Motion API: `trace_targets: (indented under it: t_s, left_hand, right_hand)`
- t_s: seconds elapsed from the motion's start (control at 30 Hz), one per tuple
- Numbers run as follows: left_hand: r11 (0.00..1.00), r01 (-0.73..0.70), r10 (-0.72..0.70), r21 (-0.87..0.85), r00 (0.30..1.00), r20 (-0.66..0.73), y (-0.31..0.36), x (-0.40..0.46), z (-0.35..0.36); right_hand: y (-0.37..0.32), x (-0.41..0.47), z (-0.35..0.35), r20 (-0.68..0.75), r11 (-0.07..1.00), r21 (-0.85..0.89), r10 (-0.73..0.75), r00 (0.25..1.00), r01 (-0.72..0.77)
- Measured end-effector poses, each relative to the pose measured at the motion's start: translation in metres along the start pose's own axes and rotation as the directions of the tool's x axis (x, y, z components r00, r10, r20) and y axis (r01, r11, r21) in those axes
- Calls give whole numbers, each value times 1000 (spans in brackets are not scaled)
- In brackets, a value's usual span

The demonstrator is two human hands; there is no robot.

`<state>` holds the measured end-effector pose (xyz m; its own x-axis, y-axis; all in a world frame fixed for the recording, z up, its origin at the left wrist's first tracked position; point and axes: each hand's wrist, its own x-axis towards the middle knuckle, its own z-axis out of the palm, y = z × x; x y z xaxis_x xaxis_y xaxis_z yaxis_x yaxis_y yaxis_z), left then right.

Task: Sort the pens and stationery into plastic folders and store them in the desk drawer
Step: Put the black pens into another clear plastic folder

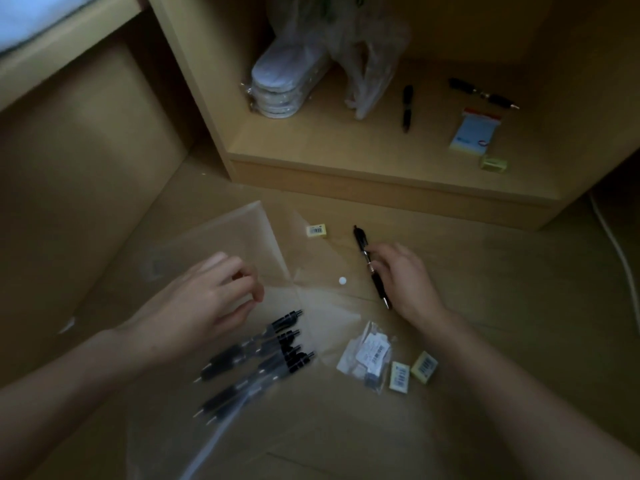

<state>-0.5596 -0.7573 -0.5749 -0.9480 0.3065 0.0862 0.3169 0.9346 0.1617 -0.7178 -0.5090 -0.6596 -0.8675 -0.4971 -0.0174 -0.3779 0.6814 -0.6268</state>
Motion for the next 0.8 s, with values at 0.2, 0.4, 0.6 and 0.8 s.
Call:
trace_targets:
  t_s: [0.2,0.4,0.6,0.8]
  left_hand:
    - [1000,-7,7,16,1000,-15,-2,-5,-3]
    - [1000,11,-11,-1,999,-44,-1,-12,-2]
    - [1000,12,-12,15,999,-44,-3,-19,2]
    - [1000,10,-9,16,999,-43,-5,-15,6]
  right_hand:
    - [16,20,-10,168,957,-195,-184,968,216]
    - [20,31,-11,105,941,-234,-226,969,245]
    - [31,19,-15,88,940,-202,-262,961,275]
    - [41,4,-27,69,940,-242,-233,970,243]
